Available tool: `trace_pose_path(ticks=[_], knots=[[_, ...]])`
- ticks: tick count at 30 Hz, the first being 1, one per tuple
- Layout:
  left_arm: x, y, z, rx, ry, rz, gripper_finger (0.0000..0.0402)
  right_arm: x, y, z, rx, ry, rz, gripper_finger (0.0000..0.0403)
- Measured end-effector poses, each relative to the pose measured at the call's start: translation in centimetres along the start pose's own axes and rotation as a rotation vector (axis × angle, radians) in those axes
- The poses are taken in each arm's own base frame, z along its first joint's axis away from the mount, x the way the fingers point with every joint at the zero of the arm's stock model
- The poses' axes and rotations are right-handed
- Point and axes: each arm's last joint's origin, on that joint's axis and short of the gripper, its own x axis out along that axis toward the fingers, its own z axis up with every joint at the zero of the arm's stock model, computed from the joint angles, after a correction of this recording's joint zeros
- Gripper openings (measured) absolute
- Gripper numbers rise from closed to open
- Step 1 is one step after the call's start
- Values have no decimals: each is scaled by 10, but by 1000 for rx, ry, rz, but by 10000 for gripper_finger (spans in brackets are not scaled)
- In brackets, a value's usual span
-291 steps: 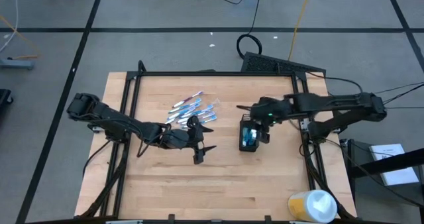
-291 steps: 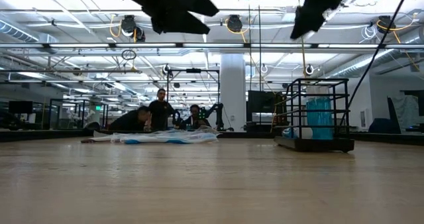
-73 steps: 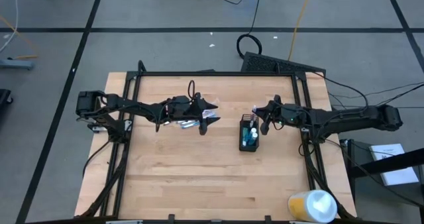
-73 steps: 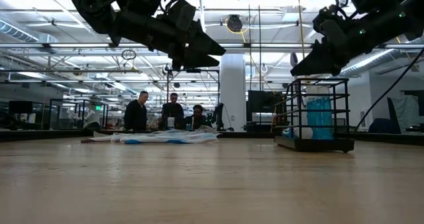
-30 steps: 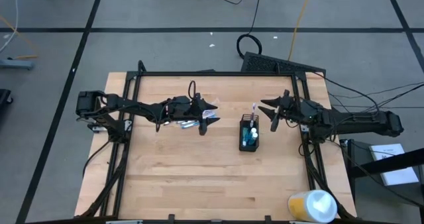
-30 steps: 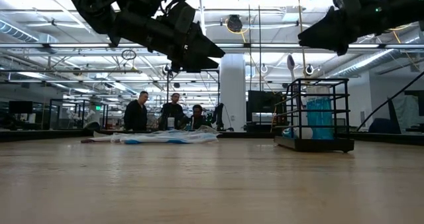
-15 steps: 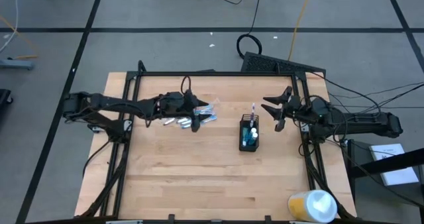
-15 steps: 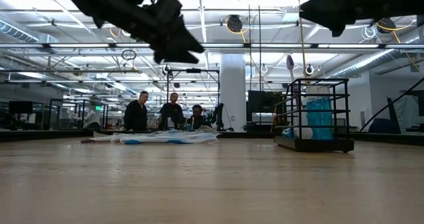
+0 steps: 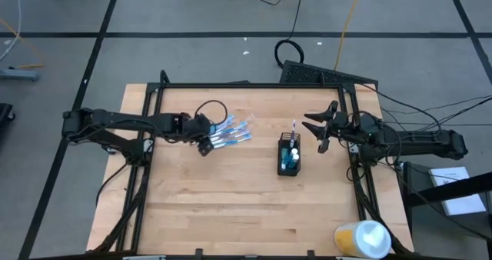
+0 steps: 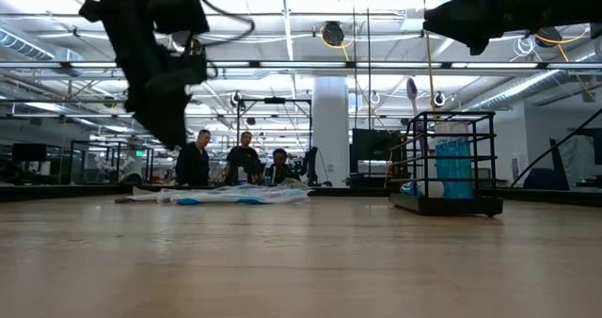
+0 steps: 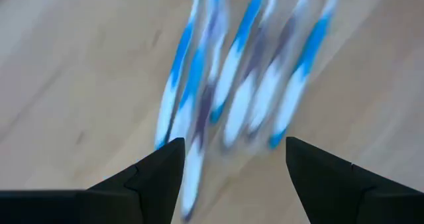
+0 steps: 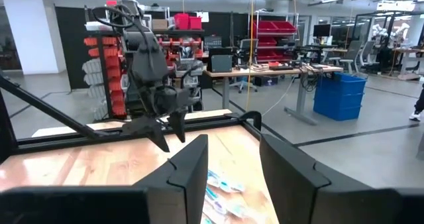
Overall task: Pick & Place toothbrushing station
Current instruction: Put the blue toothbrush into the bottom section of the mesh organizer
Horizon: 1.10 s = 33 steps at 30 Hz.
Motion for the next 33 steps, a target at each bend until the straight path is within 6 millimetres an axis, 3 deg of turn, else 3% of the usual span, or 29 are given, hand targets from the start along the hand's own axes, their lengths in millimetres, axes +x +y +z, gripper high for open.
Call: trace_pose_path(ticks=[3, 10, 21, 30, 33], knots=[[6, 3, -9, -19, 100, 64, 267, 1, 0, -1, -16, 6, 0, 128], [27, 3, -8, 2, 82, 175, 266, 3, 1, -2, -21, 17, 0, 125], [55, -3, 31, 65, -133, -158, 266, 4, 1, -4, -22, 25, -1, 122], [62, 28, 36, -34, -160, 148, 266, 6, 1, -5, -25, 39, -3, 118], [65, 38, 38, -71, -151, 176, 266, 6, 1, -6, -26, 41, -4, 118]])
